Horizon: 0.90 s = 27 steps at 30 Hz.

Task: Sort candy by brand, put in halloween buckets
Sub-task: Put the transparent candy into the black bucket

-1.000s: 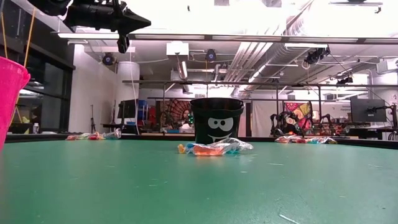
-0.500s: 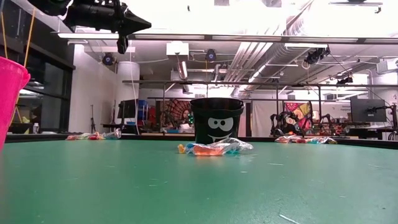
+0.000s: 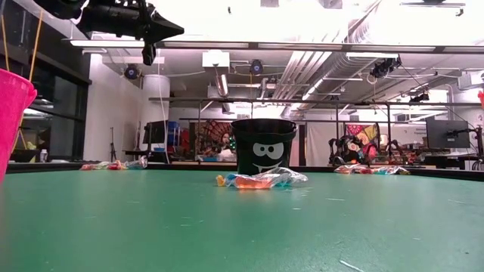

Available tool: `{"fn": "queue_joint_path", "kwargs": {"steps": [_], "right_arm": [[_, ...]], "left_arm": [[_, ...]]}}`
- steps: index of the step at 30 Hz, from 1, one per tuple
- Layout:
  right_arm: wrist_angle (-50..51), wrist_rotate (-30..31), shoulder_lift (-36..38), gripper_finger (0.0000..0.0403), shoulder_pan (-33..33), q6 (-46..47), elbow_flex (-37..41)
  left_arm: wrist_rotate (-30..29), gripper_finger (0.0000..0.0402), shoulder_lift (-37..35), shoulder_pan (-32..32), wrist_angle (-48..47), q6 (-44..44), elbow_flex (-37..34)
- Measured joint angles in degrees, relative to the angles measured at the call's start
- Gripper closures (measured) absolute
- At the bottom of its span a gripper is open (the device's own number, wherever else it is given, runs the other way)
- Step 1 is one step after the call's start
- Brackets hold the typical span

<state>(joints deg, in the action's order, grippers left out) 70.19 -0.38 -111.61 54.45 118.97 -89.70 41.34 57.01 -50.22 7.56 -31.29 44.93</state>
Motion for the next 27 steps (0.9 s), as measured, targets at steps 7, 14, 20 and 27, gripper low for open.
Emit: {"fn": "queue_joint_path", "kwargs": {"steps": [7, 14, 20, 27], "right_arm": [[-5.8, -4.2, 0.0, 0.0204, 2.4, 6.1, 6.8], [-9.6, -4.7, 0.0, 0.0204, 1.8, 2.2, 11.8], [-10.9, -5.6, 0.0, 0.0204, 1.8, 2.5, 14.3], [-12.5, -6.4, 0.0, 0.0204, 1.8, 1.9, 16.6]], "left_arm": [[0.0, 0.0401, 0.0, 0.0, 0.0, 0.0, 0.0], [0.0, 0.0402, 0.0, 0.0, 0.0, -0.2, 0.0], [0.0, 0.0401, 0.0, 0.0, 0.0, -0.1, 0.0], [0.0, 0.0401, 0.0, 0.0, 0.0, -0.1, 0.0]]}}
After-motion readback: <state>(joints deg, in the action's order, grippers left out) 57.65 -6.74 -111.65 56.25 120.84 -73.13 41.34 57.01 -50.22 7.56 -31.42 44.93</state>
